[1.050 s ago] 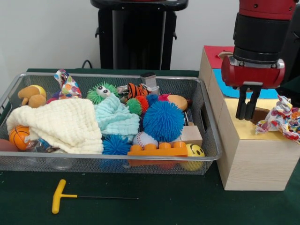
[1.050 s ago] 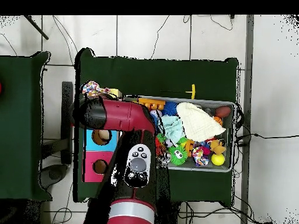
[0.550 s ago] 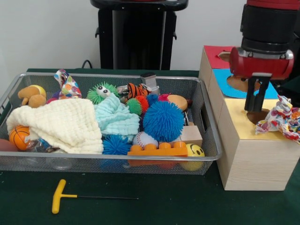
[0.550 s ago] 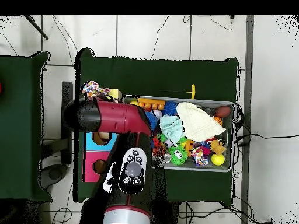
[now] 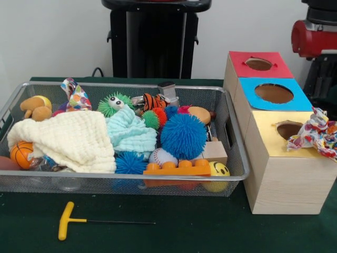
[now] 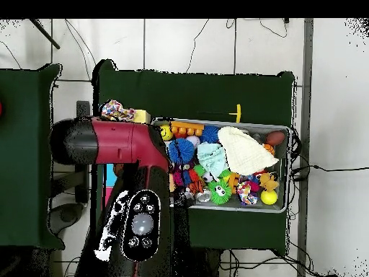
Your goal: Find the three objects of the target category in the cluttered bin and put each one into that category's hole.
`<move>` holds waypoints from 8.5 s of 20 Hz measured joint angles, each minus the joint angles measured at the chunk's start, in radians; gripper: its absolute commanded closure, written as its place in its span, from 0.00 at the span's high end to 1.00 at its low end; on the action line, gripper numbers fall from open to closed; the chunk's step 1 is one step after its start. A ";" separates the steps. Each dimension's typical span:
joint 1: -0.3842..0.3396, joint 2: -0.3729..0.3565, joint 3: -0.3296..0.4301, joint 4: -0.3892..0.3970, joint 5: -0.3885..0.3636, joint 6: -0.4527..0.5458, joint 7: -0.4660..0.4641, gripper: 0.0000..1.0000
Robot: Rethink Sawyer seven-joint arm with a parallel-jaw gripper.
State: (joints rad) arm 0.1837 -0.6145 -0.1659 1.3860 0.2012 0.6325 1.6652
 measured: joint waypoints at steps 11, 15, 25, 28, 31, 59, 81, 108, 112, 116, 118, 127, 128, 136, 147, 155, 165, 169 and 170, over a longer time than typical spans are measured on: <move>0.001 0.051 0.000 -0.088 0.000 0.001 0.000 0.00; 0.001 0.074 0.000 -0.107 0.001 0.001 0.000 0.00; 0.001 0.122 0.000 -0.128 0.001 0.000 0.000 0.00; 0.001 0.131 0.000 -0.128 0.001 0.000 0.000 0.00; 0.001 0.139 0.000 -0.128 0.001 -0.006 0.000 0.00; -0.053 0.176 0.038 -0.099 0.011 -0.206 0.000 0.00; -0.008 0.140 0.036 -0.028 0.012 -0.206 0.000 0.00; -0.073 0.135 0.041 -0.018 0.007 -0.206 0.000 0.00; -0.072 0.134 0.041 -0.016 0.006 -0.206 0.000 0.00; -0.072 0.133 0.041 -0.011 0.007 -0.206 0.000 0.00; -0.072 0.132 0.041 -0.009 0.006 -0.206 0.000 0.00; -0.071 0.126 0.041 0.008 0.006 -0.206 0.000 0.00; -0.071 0.125 0.041 0.011 0.006 -0.206 0.000 0.00; -0.062 0.109 0.040 0.040 0.007 -0.206 0.000 0.00; 0.000 0.075 0.037 0.087 0.029 -0.206 0.000 0.00; 0.001 0.093 0.043 0.073 0.046 -0.207 0.000 0.00; -0.071 0.132 0.102 0.002 0.044 -0.199 0.000 0.00; -0.083 0.133 0.113 -0.006 0.041 -0.175 0.000 0.00; -0.083 0.133 0.114 -0.007 0.041 -0.174 0.000 0.00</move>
State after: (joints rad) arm 0.1002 -0.4815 -0.0516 1.3788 0.2420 0.4587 1.6652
